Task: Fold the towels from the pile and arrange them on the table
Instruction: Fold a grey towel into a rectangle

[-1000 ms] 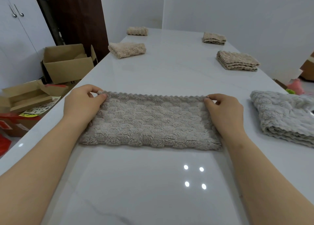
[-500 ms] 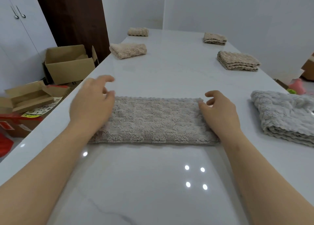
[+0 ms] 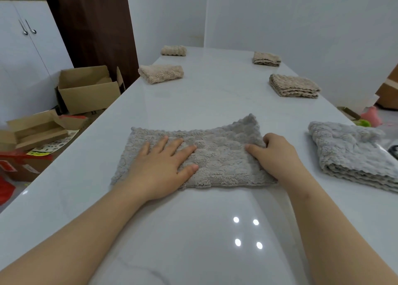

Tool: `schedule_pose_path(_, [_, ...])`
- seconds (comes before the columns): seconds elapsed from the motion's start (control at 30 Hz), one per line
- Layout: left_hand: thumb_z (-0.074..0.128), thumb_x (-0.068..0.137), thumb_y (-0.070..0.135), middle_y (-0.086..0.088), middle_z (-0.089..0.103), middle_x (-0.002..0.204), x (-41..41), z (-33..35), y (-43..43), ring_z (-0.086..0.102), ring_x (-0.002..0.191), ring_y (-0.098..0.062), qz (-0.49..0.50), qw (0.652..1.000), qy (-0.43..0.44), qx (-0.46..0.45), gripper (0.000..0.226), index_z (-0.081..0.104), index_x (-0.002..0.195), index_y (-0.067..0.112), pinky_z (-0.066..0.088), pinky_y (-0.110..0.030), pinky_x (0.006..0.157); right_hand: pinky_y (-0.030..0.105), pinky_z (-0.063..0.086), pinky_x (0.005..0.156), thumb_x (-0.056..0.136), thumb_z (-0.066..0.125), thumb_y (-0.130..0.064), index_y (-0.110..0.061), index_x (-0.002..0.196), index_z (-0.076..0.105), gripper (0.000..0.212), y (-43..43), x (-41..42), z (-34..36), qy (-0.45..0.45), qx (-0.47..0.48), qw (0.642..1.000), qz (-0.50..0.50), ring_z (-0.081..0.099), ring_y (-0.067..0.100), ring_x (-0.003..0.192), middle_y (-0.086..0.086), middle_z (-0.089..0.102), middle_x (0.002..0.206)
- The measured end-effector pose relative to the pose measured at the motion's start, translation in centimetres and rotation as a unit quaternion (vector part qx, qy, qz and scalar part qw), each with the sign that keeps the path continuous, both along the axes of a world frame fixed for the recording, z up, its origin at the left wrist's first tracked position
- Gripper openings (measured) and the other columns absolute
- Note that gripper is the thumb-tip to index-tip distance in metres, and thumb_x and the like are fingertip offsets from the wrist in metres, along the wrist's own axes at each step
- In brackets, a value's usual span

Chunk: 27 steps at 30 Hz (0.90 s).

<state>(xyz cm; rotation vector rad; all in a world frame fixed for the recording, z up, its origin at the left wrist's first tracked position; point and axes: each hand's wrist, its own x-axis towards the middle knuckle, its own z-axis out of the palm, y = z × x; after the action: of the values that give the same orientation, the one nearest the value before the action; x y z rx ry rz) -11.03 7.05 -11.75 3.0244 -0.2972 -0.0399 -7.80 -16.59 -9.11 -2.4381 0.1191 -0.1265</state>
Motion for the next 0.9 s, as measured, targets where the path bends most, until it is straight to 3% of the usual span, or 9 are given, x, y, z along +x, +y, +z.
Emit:
schedule_pose_path(0.2, [0.007, 0.082, 0.067, 0.010, 0.007, 0.157, 0.7, -0.3, -3.3, 0.000, 0.144, -0.019, 0.003, 0.999, -0.044, -0.011, 0.064, 0.007, 0.142, 0.046, 0.000, -0.049, 0.113, 0.034, 0.038, 0.066, 0.082, 0.058, -0.034, -0.019, 0.074, 0.046, 0.021, -1.6, 0.5, -0.5, -0.048, 0.006, 0.997, -0.065, 0.050, 0.026, 0.079, -0.002, 0.053, 0.073])
schedule_pose_path(0.33, [0.004, 0.080, 0.068, 0.012, 0.009, 0.156, 0.0, -0.1, -2.9, -0.002, 0.143, -0.012, -0.032, 0.990, -0.127, -0.051, 0.067, 0.008, 0.142, 0.046, 0.003, -0.044, 0.114, 0.028, 0.036, 0.055, 0.076, 0.062, -0.024, -0.018, 0.072, 0.055, 0.010, -1.8, 0.5, -0.1, -0.028, 0.136, 0.988, -0.066, 0.051, 0.018, 0.063, -0.002, 0.055, 0.064])
schedule_pose_path(0.4, [0.002, 0.081, 0.066, 0.014, 0.008, 0.156, -0.5, 0.0, -3.0, -0.001, 0.143, -0.009, -0.071, 0.991, -0.101, -0.046, 0.063, 0.006, 0.141, 0.049, 0.002, -0.041, 0.113, 0.026, 0.033, 0.052, 0.073, 0.063, -0.017, -0.016, 0.072, 0.057, 0.006, -1.9, 0.5, 0.1, -0.019, 0.184, 0.981, -0.059, 0.048, 0.016, 0.059, -0.001, 0.053, 0.062])
schedule_pose_path(0.5, [0.010, 0.092, 0.057, 0.014, 0.008, 0.156, -0.5, -0.2, -3.0, -0.001, 0.143, -0.009, -0.088, 0.995, -0.052, -0.015, 0.048, 0.007, 0.140, 0.053, -0.002, -0.042, 0.114, 0.027, 0.039, 0.059, 0.073, 0.063, -0.010, -0.012, 0.081, 0.061, 0.008, -1.9, 0.3, 0.4, -0.008, 0.236, 0.970, -0.056, 0.053, 0.020, 0.066, 0.004, 0.058, 0.069])
schedule_pose_path(0.63, [0.012, 0.093, 0.055, 0.016, 0.011, 0.155, -0.3, -0.1, -3.2, 0.001, 0.143, -0.008, -0.082, 0.995, -0.054, -0.017, 0.047, 0.012, 0.140, 0.052, 0.000, -0.040, 0.114, 0.034, 0.050, 0.065, 0.078, 0.061, -0.005, -0.017, 0.083, 0.061, 0.013, -1.3, -0.3, 1.2, 0.006, 0.347, 0.937, -0.046, 0.061, 0.022, 0.069, 0.008, 0.064, 0.080])
schedule_pose_path(0.7, [0.015, 0.089, 0.055, 0.015, 0.029, 0.149, -0.4, 0.3, -3.2, 0.017, 0.139, -0.010, -0.070, 0.991, -0.090, -0.067, 0.052, 0.029, 0.138, 0.045, 0.014, -0.037, 0.113, 0.036, 0.054, 0.068, 0.082, 0.058, -0.003, -0.017, 0.084, 0.061, 0.014, -0.4, -0.7, 1.9, 0.003, 0.422, 0.906, -0.038, 0.063, 0.022, 0.071, 0.009, 0.065, 0.083])
schedule_pose_path(0.73, [0.020, 0.086, 0.054, 0.012, 0.041, 0.142, -0.5, 0.8, -3.1, 0.029, 0.134, -0.012, -0.050, 0.982, -0.118, -0.136, 0.055, 0.038, 0.135, 0.039, 0.024, -0.037, 0.109, 0.035, 0.054, 0.067, 0.083, 0.057, -0.002, -0.015, 0.085, 0.062, 0.014, 0.2, -1.0, 2.3, -0.002, 0.470, 0.882, -0.030, 0.063, 0.020, 0.069, 0.009, 0.065, 0.082])
schedule_pose_path(0.8, [0.031, 0.086, 0.052, 0.009, 0.059, 0.122, -0.6, 1.8, -2.9, 0.051, 0.110, -0.008, 0.021, 0.925, -0.140, -0.353, 0.049, 0.052, 0.124, 0.033, 0.042, -0.033, 0.091, 0.028, 0.054, 0.059, 0.086, 0.054, 0.001, -0.009, 0.093, 0.062, 0.015, 1.9, -1.8, 2.9, -0.009, 0.549, 0.835, 0.026, 0.063, 0.016, 0.064, 0.009, 0.064, 0.081])
schedule_pose_path(0.9, [0.033, 0.091, 0.056, -0.002, 0.069, 0.101, -0.1, 3.3, -1.6, 0.061, 0.078, -0.012, 0.134, 0.725, 0.003, -0.675, 0.040, 0.056, 0.111, 0.029, 0.047, -0.025, 0.062, 0.022, 0.052, 0.056, 0.086, 0.057, -0.012, -0.010, 0.106, 0.061, 0.021, 4.5, -3.0, 3.0, 0.035, 0.571, 0.798, 0.191, 0.064, 0.012, 0.068, 0.006, 0.066, 0.087])
